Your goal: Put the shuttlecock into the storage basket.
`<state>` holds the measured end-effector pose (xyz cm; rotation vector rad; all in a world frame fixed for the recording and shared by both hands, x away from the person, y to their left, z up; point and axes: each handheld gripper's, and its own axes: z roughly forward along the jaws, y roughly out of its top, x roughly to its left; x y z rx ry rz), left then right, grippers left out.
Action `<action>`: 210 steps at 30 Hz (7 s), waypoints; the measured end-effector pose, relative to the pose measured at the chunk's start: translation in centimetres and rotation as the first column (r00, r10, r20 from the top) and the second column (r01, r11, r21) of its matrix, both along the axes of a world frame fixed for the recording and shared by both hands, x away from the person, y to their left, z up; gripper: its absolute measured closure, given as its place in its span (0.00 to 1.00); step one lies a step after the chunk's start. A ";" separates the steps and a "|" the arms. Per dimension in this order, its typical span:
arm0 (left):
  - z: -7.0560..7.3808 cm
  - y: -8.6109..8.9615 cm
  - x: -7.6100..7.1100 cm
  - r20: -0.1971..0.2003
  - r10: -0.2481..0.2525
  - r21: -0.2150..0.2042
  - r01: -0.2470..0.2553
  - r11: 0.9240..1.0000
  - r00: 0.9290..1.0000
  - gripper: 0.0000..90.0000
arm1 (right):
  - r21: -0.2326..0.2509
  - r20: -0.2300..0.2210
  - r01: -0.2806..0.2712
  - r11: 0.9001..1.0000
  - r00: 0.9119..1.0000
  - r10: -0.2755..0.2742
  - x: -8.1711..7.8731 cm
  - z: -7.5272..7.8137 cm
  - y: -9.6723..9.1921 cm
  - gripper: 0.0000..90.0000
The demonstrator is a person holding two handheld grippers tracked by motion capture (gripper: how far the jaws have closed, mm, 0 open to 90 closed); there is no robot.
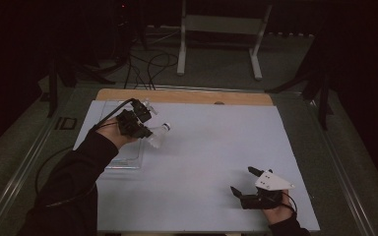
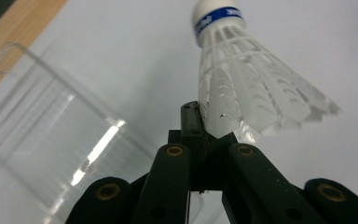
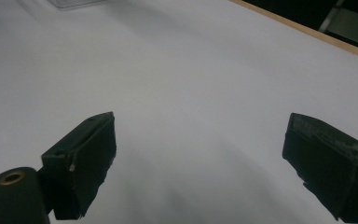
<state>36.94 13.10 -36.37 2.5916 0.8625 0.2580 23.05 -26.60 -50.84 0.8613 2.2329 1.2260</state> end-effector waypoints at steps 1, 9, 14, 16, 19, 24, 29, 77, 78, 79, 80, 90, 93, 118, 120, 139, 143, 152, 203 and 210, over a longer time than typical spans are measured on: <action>0.0 0.0 0.0 0.000 0.000 0.000 0.000 1.000 1.000 1.00 | 0.000 0.000 0.000 1.000 1.000 0.000 0.0 0.0 0.0 0.11; 0.8 3.1 0.8 0.015 0.089 -0.015 -0.089 0.996 0.996 1.00 | -0.005 -0.001 -0.003 1.000 1.000 0.003 0.1 -0.1 0.1 0.11; 0.9 4.0 1.0 0.020 0.125 -0.023 -0.125 0.992 0.992 1.00 | -0.005 -0.001 -0.004 1.000 1.000 0.004 0.0 -0.1 0.1 0.11; 1.0 4.4 1.1 0.025 0.143 -0.022 -0.143 0.989 0.989 1.00 | -0.004 -0.002 -0.003 1.000 1.000 0.003 0.1 -0.1 0.1 0.11; 1.1 4.9 1.2 0.034 0.167 -0.026 -0.167 0.986 0.985 1.00 | -0.006 -0.001 -0.003 1.000 1.000 0.003 0.1 -0.1 0.1 0.11; 1.1 5.7 1.5 0.042 0.233 -0.039 -0.231 0.972 0.972 1.00 | -0.006 -0.003 -0.002 1.000 1.000 0.002 0.0 0.0 0.2 0.11; 0.8 6.3 1.7 0.049 0.274 -0.052 -0.271 0.961 0.961 1.00 | -0.001 -0.004 -0.002 1.000 1.000 0.002 0.0 0.0 0.2 0.11; -7.2 7.4 4.4 -0.040 0.400 -0.049 -0.401 0.915 0.916 1.00 | -0.002 -0.003 -0.007 1.000 1.000 0.007 -0.1 0.0 0.1 0.11; -7.4 7.4 4.5 -0.040 0.400 -0.043 -0.401 0.915 0.916 1.00 | -0.003 -0.003 -0.007 1.000 1.000 0.007 -0.1 0.0 0.1 0.11; -7.6 7.5 4.5 -0.043 0.400 -0.037 -0.402 0.915 0.915 1.00 | -0.003 -0.003 -0.008 1.000 1.000 0.008 -0.1 0.0 0.1 0.11; -7.8 7.5 4.5 -0.047 0.399 -0.037 -0.401 0.915 0.916 1.00 | -0.003 -0.003 -0.008 1.000 1.000 0.008 0.0 0.0 0.1 0.11; -9.0 7.7 4.8 -0.067 0.406 -0.020 -0.408 0.913 0.911 1.00 | -0.005 -0.003 -0.008 1.000 1.000 0.008 0.0 0.0 0.1 0.11; -9.4 7.7 5.0 -0.075 0.409 -0.003 -0.410 0.912 0.910 1.00 | -0.006 -0.002 -0.008 1.000 1.000 0.008 0.0 0.0 0.1 0.11; -11.8 6.3 5.2 -0.143 0.372 0.086 -0.363 0.928 0.917 0.99 | -0.003 -0.009 -0.008 1.000 1.000 0.008 0.0 -0.1 0.1 0.11; -11.8 6.3 5.1 -0.143 0.373 0.087 -0.364 0.928 0.917 0.98 | -0.004 -0.009 -0.008 1.000 1.000 0.008 0.0 -0.1 0.1 0.11; -8.6 6.3 2.2 -0.113 0.333 0.075 -0.326 0.942 0.936 0.50 | -0.006 -0.004 -0.007 1.000 1.000 0.007 0.0 0.0 0.1 0.11; -7.9 6.3 1.7 -0.100 0.331 0.054 -0.327 0.943 0.938 0.43 | -0.008 -0.003 -0.006 1.000 1.000 0.006 0.0 0.0 0.1 0.11; -5.9 5.7 1.1 -0.080 0.298 -0.025 -0.301 0.953 0.951 0.26 | -0.008 -0.003 -0.003 1.000 1.000 0.003 0.0 0.0 0.1 0.11; -4.8 -1.5 0.0 -0.014 0.002 -0.231 -0.005 0.973 1.000 0.00 | -0.010 -0.002 -0.007 1.000 1.000 0.007 0.0 0.0 0.1 0.11; -5.1 -2.9 -0.7 -0.014 -0.057 -0.252 0.052 0.966 0.998 0.00 | -0.011 -0.004 -0.008 1.000 1.000 0.008 0.0 0.0 0.1 0.11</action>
